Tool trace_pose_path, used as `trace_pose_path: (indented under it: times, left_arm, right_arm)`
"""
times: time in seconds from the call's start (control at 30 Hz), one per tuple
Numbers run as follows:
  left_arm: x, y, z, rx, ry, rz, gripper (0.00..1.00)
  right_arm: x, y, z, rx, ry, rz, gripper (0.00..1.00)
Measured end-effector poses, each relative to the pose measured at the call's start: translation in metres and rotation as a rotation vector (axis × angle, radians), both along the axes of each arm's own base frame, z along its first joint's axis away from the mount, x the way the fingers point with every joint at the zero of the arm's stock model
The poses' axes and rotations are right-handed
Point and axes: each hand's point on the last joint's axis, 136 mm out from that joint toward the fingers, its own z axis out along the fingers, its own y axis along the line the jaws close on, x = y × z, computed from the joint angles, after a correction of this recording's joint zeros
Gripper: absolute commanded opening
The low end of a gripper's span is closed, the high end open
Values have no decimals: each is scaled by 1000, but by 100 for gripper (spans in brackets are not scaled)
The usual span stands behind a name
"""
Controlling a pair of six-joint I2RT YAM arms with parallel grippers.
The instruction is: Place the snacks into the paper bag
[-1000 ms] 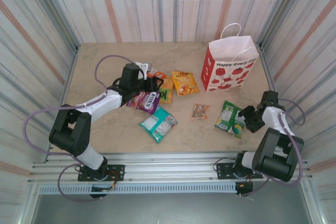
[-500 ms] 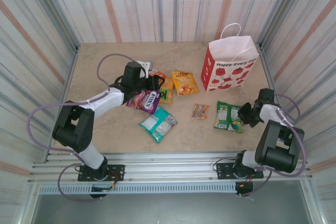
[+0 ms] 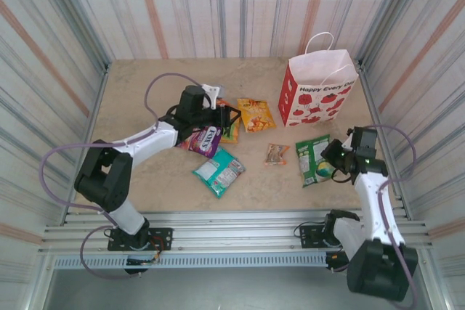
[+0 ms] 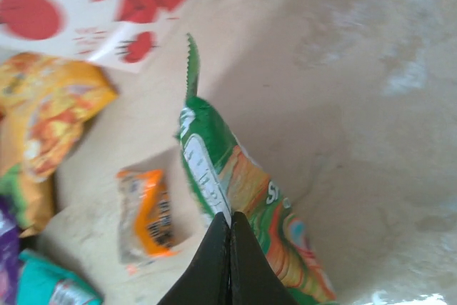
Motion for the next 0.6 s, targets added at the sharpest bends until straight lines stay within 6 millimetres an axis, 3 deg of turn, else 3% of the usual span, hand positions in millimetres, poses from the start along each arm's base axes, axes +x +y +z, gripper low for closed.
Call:
trace_pose_path:
  times: [0.13,0.27,0.4,0.6]
  left_arm:
    - [-12,-29,16,-119,-36,-96,67]
    - [-24,-54,11,-219,-27,-209,67]
    - [-40,-68,9,-262,-32,-330,67]
    - [-78,-91,29,-278,-152,-547,70]
  right_arm:
    - [-4,19,38,14,-168,84,0]
    - [-7,36,71,45,-318,175,0]
    - [-9,55,86,87,-372,283,0]
    - [-8,85,108,138,-436,461,0]
